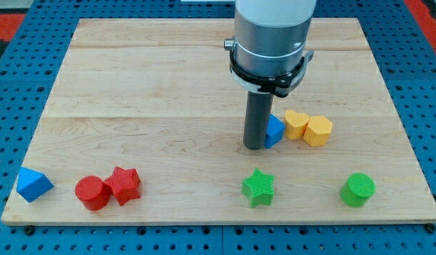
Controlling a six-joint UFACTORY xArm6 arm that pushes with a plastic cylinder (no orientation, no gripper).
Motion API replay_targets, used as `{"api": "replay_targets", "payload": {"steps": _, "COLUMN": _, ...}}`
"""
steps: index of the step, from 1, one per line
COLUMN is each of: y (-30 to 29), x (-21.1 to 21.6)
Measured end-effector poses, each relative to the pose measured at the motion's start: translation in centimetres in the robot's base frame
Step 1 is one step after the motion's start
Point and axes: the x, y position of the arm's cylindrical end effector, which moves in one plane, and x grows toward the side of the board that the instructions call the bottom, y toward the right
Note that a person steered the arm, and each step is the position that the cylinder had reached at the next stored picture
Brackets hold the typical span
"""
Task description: Slide the blue triangle above the red circle
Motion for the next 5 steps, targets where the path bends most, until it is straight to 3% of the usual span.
{"api": "replay_targets", "payload": {"steps": 1, "y": -4.6, "x": 0.7}}
{"api": "replay_targets", "payload": {"steps": 4, "y": -28.5, "x": 0.7}}
{"api": "replay_targets", "payload": {"steps": 5, "y": -34.3, "x": 2.6}}
